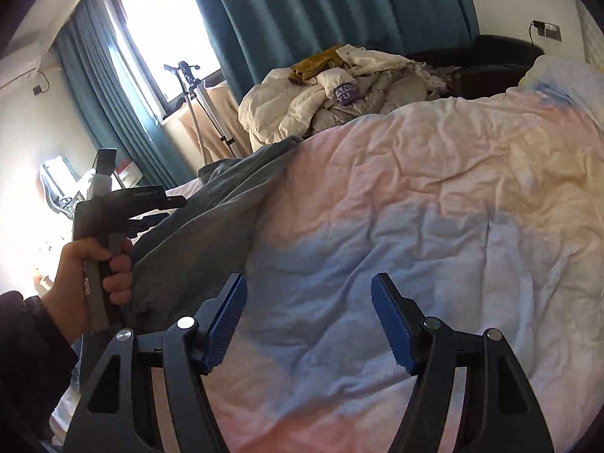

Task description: Fold clothes

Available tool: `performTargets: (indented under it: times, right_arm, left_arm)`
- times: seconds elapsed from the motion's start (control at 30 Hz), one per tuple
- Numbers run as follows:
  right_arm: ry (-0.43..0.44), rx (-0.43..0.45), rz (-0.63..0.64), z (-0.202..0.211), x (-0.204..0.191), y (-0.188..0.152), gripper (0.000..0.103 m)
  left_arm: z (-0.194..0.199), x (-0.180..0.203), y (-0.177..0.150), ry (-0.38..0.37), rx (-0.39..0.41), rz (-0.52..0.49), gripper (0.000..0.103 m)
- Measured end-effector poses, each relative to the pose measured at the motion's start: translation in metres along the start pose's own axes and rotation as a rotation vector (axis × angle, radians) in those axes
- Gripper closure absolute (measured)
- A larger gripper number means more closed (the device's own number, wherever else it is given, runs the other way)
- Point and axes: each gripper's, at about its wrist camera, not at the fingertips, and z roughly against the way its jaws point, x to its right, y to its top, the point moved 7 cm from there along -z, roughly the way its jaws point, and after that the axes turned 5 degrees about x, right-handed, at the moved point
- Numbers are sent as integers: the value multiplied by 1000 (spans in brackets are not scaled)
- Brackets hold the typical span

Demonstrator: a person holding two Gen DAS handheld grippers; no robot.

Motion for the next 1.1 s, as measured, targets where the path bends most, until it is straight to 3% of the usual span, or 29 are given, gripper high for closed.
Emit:
performTargets:
  times: [0.03,0.07,0.1,0.13,0.2,0.33,0.47,0.67,0.8,0.93,1.1]
  right_arm:
    - [-16,-4,2,-2,2,-1,34]
    - [-33,0,2,-3,2,-2,34]
    - [-34,2,6,-4,1,-3,34]
    - [-24,-1,13,-5,-3,-4,34]
    - [-8,-5,29,-6,-8,-6,34]
    - [-33,4,55,-6,-12,-10,34]
    - [-54,6,64,-3,-14,-10,34]
    - [-73,36,53,19,-10,-6,34]
    - [-53,34,15,31,-8,-7,34]
    - [32,-3,-71,33,-11,-15,34]
    - [249,-125,-414,11,4,-35,34]
  left_arm:
    - [-9,-2,-3,47,-36,-2,55]
    - [-14,-3,-8,65,-55,7,62]
    - [-11,-1,-9,55,-37,9,81]
    - [0,8,-11,52,-3,-36,92]
    - [21,25,-13,46,67,-125,101]
    - [81,65,-20,6,177,-310,102]
    - [148,90,-34,-67,229,-389,102]
    - [232,99,-102,-188,285,-476,102]
    - [251,79,-159,-277,262,-425,102]
    - [237,59,-213,-277,251,-427,102]
    - [211,19,-223,-318,202,-217,102]
